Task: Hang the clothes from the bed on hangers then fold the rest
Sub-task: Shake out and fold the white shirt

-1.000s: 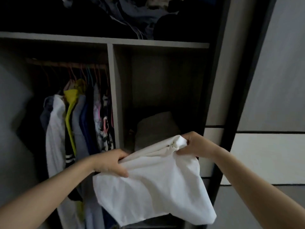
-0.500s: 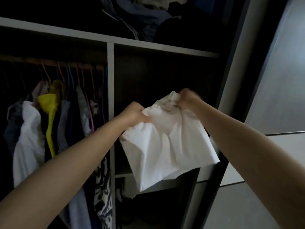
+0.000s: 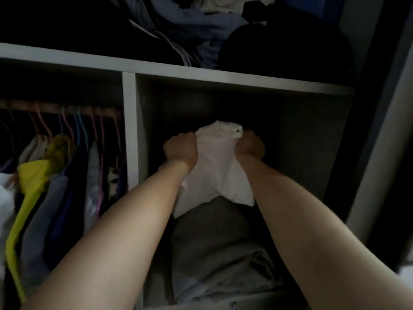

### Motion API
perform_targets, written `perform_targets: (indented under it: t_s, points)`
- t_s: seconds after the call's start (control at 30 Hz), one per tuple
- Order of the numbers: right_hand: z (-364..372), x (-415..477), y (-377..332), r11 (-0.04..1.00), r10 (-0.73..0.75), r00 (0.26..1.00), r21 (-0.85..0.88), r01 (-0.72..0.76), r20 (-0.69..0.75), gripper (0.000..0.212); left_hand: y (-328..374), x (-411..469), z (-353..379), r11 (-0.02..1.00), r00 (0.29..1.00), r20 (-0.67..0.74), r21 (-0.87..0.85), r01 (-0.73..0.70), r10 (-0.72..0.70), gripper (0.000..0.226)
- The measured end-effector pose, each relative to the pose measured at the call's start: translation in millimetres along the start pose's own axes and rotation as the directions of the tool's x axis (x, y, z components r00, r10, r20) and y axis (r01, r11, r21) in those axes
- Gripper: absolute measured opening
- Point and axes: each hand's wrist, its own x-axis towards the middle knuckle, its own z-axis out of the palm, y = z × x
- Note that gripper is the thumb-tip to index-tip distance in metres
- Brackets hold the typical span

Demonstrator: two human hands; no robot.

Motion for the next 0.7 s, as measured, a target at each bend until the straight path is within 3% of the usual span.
perform_targets:
  t_s: [0.1, 0.17, 0.23, 0.3, 0.37, 0.43, 0.5, 0.53, 0.6, 0.63, 0.7]
  points:
    - [23.0, 33.0, -11.2, 0.982, 0.052, 0.998, 0.185, -0.043, -0.046, 0.033, 4.2, 31.6, 8.1, 0.999, 0.997, -0.063, 0.005, 0.045, -0.044, 0.030]
    - [35.5, 50.4, -16.6, 0.925, 0.035, 0.990, 0.379, 0.019, -0.135, 0.034, 6.5, 47.3, 8.3, 0.998, 0.988, -0.140, 0.004, 0.066, -0.065, 0.032]
    - [47.1, 57.5, -12.3, 0.819, 0.021, 0.977, 0.565, 0.104, -0.210, 0.036, 4.5, 53.9, 8.9, 0.990, 0.939, -0.334, 0.136, -0.037, 0.081, 0.033]
    - [61.2, 50.1, 7.0, 0.785, 0.011, 0.975, 0.605, 0.130, -0.223, 0.038, -3.5, 46.2, 16.8, 0.936, 0.879, -0.408, 0.333, -0.109, 0.248, 0.032]
    - [81.5, 33.8, 36.6, 0.819, -0.032, 0.998, 0.571, 0.052, -0.046, 0.043, -12.3, 23.6, 49.4, 0.876, 0.877, -0.291, 0.417, -0.244, 0.383, 0.036]
    - [105.3, 19.1, 69.8, 0.910, -0.066, 0.969, 0.413, -0.039, 0.237, 0.047, -20.2, -7.5, 96.3, 0.816, 0.888, -0.071, 0.433, -0.383, 0.454, 0.040]
    - [120.4, 8.7, 93.8, 0.991, -0.017, 0.875, 0.126, -0.051, 0.484, 0.051, -27.2, -37.4, 134.3, 0.844, 0.910, 0.115, 0.344, -0.412, 0.398, 0.036]
    - [123.8, 5.0, 101.2, 0.999, 0.021, 0.850, 0.025, -0.040, 0.526, 0.052, -29.1, -44.0, 147.7, 0.895, 0.931, 0.174, 0.268, -0.357, 0.320, 0.036]
    - [128.0, -4.1, 105.4, 0.999, 0.053, 0.872, -0.018, -0.050, 0.487, 0.051, -34.8, -46.4, 170.6, 0.974, 0.928, 0.346, 0.123, -0.189, 0.136, 0.046]
    - [128.8, -9.7, 105.5, 0.998, 0.047, 0.916, -0.049, -0.030, 0.397, 0.053, -36.2, -44.7, 172.6, 0.983, 0.903, 0.417, 0.096, -0.159, 0.105, 0.047]
    - [130.0, -20.5, 100.5, 0.966, -0.121, 0.977, -0.206, 0.157, 0.176, 0.059, -36.2, -39.0, 172.1, 0.987, 0.894, 0.433, 0.053, -0.153, 0.115, 0.047]
